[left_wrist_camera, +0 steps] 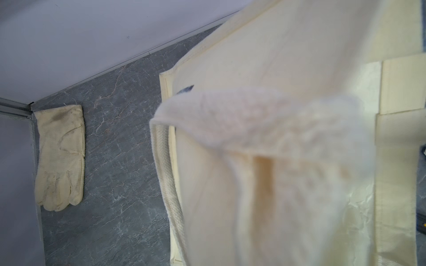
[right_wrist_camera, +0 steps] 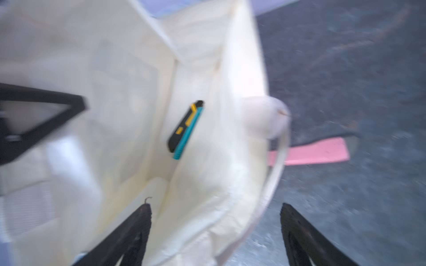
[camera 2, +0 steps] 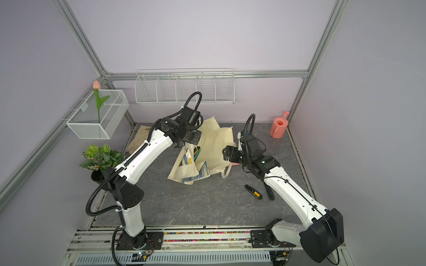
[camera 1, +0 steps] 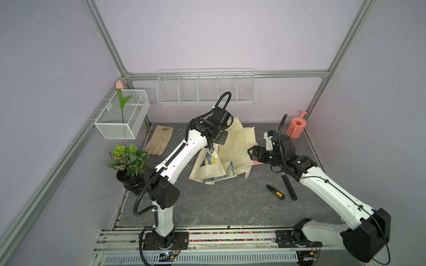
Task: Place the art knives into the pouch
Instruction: Place the utility knife in the pouch, then pick up the utility knife at the center of the board.
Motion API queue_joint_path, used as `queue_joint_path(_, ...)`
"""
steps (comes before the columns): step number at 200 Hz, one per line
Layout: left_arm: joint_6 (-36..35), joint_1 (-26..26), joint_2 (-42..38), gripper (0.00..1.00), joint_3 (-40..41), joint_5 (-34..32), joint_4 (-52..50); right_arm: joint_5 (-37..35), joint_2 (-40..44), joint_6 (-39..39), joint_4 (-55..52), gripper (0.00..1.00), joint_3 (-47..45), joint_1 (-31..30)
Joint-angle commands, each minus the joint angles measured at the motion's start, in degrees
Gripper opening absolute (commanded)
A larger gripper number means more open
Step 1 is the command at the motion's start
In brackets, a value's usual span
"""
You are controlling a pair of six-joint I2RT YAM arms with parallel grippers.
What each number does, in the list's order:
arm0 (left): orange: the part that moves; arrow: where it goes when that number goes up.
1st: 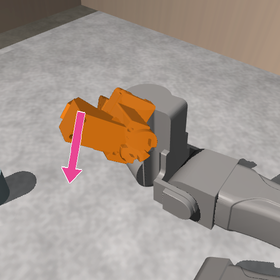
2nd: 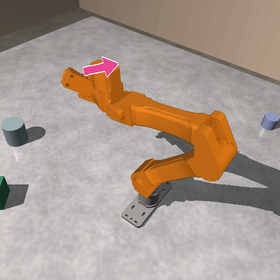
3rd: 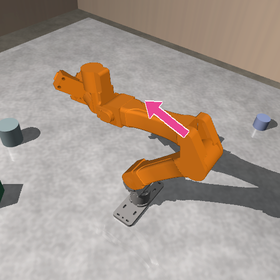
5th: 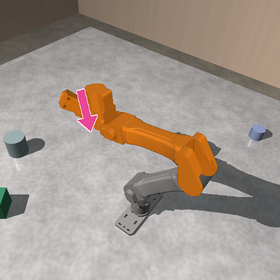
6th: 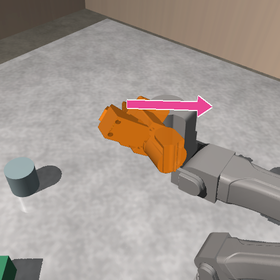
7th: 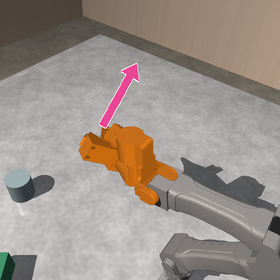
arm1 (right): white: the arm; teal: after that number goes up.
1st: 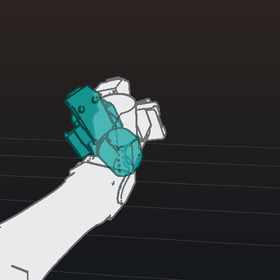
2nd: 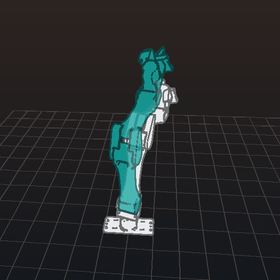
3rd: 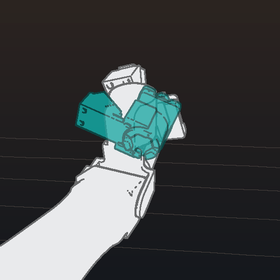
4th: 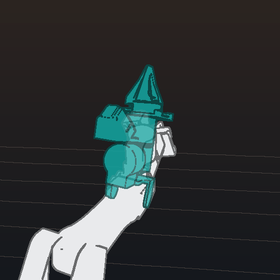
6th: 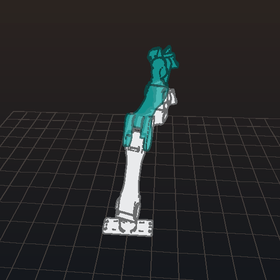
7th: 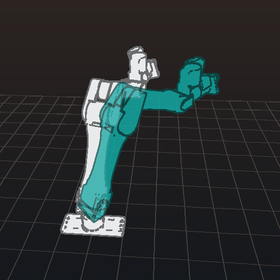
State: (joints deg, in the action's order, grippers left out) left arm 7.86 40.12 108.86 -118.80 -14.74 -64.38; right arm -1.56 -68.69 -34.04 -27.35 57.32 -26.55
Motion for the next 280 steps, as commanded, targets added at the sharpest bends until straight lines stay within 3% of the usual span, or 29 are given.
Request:
queue_joint_path(1, -0.2, -0.3, -0.7, 0.0, 0.0, -0.6, 0.3, -3.0, 3.4, 0.9, -9.5, 0.9, -5.5, 2.7)
queue_joint_path(32, 0.0, -0.3, -1.3, 0.0, 0.7, -0.4, 0.3, -3.3, 7.2, 0.2, -11.8, 0.89, -12.7, 11.2)
queue_joint_path(64, 0.1, -0.3, -1.7, 0.0, 1.7, -0.7, -0.7, -0.5, 7.1, 2.8, -13.2, 0.88, -13.6, 21.8)
queue_joint_path(125, 0.0, -0.3, -4.6, 0.0, 7.3, 0.1, 5.5, 2.2, 2.4, 9.0, -14.6, 0.88, -15.0, 31.8)
queue_joint_path(166, -1.5, -0.3, -5.5, 0.0, 6.0, 2.1, 6.6, 3.9, -6.2, 9.9, -12.9, 0.84, -15.4, 32.4)
queue_joint_path(217, -2.9, -0.3, -10.5, 0.0, 9.7, 3.5, 12.9, 3.3, -9.2, 10.3, -12.2, 0.78, -15.8, 31.9)
queue_joint_path(280, -2.6, -0.3, -12.0, 0.0, 10.9, 3.0, 12.8, 0.3, -15.4, 9.9, -11.4, 0.72, -15.0, 27.9)
